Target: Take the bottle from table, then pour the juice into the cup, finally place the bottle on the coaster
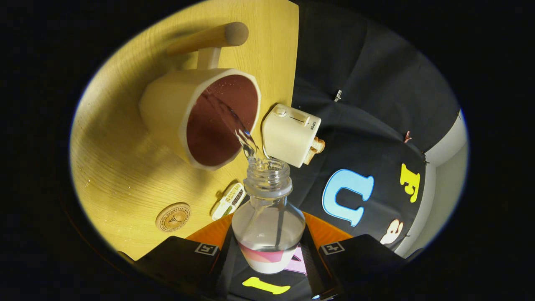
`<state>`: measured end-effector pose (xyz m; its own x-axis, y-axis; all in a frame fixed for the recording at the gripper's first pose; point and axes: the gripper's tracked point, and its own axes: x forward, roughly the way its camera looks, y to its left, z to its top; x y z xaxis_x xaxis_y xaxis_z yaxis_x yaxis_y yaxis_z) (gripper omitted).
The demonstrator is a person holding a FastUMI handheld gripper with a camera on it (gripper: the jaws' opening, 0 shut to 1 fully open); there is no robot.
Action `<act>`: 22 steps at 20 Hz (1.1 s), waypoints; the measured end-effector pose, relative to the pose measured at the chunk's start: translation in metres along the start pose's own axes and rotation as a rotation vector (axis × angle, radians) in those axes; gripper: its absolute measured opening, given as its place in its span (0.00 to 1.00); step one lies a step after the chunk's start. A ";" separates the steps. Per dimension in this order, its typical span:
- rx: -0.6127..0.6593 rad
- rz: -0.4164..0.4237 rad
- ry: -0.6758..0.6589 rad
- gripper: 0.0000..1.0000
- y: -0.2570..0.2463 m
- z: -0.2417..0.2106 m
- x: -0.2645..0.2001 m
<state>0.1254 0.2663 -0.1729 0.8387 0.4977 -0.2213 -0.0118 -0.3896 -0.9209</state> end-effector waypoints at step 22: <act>-0.112 -0.044 -0.038 0.73 -0.017 0.001 0.007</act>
<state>0.1308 0.2771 -0.1592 0.8157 0.5447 -0.1950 0.0876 -0.4495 -0.8890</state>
